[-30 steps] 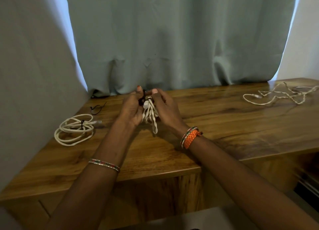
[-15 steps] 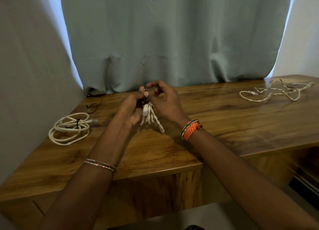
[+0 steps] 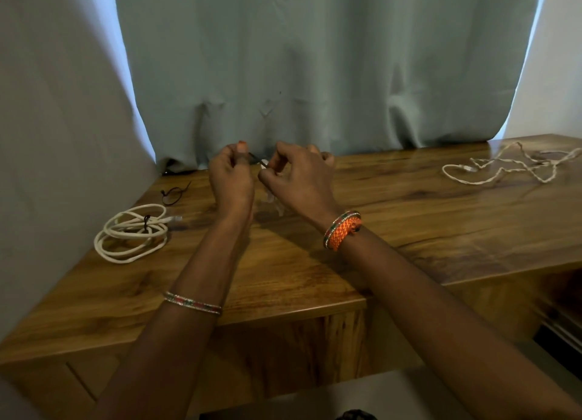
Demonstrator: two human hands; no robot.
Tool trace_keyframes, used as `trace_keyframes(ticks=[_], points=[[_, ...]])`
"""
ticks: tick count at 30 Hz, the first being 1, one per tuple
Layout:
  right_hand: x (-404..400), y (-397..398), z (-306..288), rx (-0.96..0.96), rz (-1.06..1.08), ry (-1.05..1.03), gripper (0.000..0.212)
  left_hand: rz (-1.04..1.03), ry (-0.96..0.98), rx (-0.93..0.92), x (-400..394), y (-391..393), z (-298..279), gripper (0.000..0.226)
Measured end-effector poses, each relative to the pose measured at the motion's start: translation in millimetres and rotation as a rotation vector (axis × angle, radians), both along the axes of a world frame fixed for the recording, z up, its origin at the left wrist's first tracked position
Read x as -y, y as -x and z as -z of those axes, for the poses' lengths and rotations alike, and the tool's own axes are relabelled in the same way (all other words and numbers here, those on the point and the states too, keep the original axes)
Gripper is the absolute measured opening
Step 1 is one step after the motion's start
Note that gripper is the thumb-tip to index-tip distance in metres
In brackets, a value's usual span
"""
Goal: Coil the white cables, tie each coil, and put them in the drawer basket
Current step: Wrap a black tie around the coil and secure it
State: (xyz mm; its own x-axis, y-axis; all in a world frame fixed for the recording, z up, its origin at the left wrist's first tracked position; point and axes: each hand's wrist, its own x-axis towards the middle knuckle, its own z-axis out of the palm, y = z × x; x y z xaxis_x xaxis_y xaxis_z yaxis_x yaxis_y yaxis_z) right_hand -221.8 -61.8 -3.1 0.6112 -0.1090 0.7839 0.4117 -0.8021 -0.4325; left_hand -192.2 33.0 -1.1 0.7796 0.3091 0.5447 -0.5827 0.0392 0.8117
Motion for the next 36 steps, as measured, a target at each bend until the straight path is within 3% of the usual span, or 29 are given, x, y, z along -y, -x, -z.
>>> trace_keyframes(ticks=[5,9,13,16,19,22,26,28,31,33,35,36], points=[[10,-4,8,-0.07,0.094,0.087,0.013,0.105,-0.15,0.103,11,3,6,0.026],[8,-3,10,0.046,0.21,0.207,0.015,-0.08,-0.458,0.227,14,5,11,0.021],[13,-8,15,0.276,0.379,0.406,0.015,-0.101,-0.479,0.272,12,14,11,0.02],[19,-14,17,0.248,0.388,0.51,0.018,-0.041,-0.454,0.251,16,22,17,0.025],[20,-20,19,0.153,0.257,0.518,0.014,-0.005,-0.454,0.261,16,21,19,0.034],[24,-19,17,0.04,0.077,0.448,0.007,0.042,-0.396,0.193,13,9,17,0.034],[29,-21,16,0.006,-0.008,0.341,0.004,0.026,-0.385,-0.003,3,-9,14,0.024],[27,-22,18,-0.001,0.011,0.415,0.003,-0.037,-0.539,-0.081,0,-7,13,0.012],[24,-18,19,0.071,0.089,0.495,0.008,-0.151,-0.9,-0.037,5,13,13,0.021],[24,-13,19,0.137,0.084,0.491,0.008,-0.136,-0.994,-0.084,5,18,14,0.031],[25,-12,22,0.138,0.059,0.515,0.008,-0.014,-0.909,-0.251,1,14,11,0.034],[25,-12,23,0.124,0.043,0.524,0.009,0.086,-0.779,-0.359,-1,11,10,0.031]])
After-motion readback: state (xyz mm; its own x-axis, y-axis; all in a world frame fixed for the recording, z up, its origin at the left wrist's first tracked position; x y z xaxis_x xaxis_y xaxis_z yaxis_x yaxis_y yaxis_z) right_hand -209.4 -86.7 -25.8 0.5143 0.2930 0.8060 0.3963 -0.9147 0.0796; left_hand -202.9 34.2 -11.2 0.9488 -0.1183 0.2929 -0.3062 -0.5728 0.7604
